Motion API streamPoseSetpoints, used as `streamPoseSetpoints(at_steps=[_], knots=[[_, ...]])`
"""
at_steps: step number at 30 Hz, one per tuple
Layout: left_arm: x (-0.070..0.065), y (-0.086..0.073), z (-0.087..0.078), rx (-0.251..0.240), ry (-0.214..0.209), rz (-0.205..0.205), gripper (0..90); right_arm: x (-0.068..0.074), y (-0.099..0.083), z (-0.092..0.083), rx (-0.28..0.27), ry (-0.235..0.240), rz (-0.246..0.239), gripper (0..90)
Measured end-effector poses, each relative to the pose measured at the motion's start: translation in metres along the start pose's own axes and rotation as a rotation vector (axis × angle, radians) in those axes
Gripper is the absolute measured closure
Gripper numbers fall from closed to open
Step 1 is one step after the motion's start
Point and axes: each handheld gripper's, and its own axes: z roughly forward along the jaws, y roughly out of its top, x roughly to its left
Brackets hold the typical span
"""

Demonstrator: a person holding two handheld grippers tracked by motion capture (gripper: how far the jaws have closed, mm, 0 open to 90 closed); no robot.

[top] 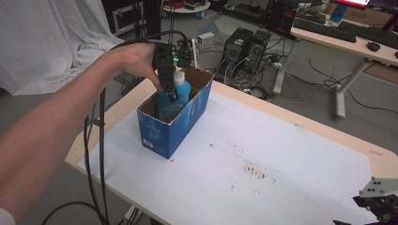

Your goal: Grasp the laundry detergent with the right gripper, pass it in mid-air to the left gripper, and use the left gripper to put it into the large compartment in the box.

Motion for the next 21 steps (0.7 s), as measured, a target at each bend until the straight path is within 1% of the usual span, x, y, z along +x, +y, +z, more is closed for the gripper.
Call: streamPoseSetpoints(at_steps=[1, 2, 4, 6, 9, 10, 11, 12, 14, 16, 19, 21], knots=[[0.001, -0.001, 0.003, 0.003, -0.002, 0.012, 37.9, 0.000, 0.000, 0.001, 0.000, 0.002, -0.003, 13.6], [0.000, -0.002, 0.005, 0.006, -0.004, 0.012, 37.9, 0.000, 0.000, 0.001, 0.002, 0.002, -0.003, 13.6], [0.001, -0.003, 0.010, 0.009, -0.007, 0.029, 37.9, 0.001, 0.000, 0.001, 0.001, 0.002, -0.006, 13.6], [0.000, -0.003, 0.014, 0.011, -0.005, 0.051, 37.9, 0.001, 0.000, 0.002, 0.004, 0.003, -0.007, 13.6], [0.000, -0.003, 0.018, 0.033, -0.010, 0.080, 37.9, 0.000, -0.001, 0.003, 0.006, 0.003, -0.007, 13.6], [0.001, -0.003, 0.020, 0.036, -0.010, 0.093, 37.9, 0.000, -0.001, 0.003, 0.006, 0.004, -0.008, 13.6], [0.001, -0.004, 0.021, 0.033, -0.014, 0.094, 37.9, 0.000, -0.001, 0.004, 0.006, 0.005, -0.009, 13.6], [0.001, -0.004, 0.022, 0.038, -0.014, 0.112, 37.9, 0.000, -0.001, 0.004, 0.007, 0.005, -0.009, 13.6], [0.001, -0.004, 0.025, 0.050, -0.018, 0.128, 37.9, 0.000, -0.002, 0.004, 0.009, 0.004, -0.007, 13.6], [0.001, -0.004, 0.028, 0.064, -0.018, 0.143, 37.9, 0.000, -0.002, 0.005, 0.010, 0.005, -0.003, 13.6], [0.001, -0.003, 0.031, 0.067, -0.020, 0.146, 37.9, 0.000, -0.002, 0.007, 0.012, 0.007, -0.006, 13.6], [0.001, -0.002, 0.033, 0.082, -0.019, 0.152, 37.9, 0.000, -0.001, 0.007, 0.011, 0.010, -0.009, 13.6]])
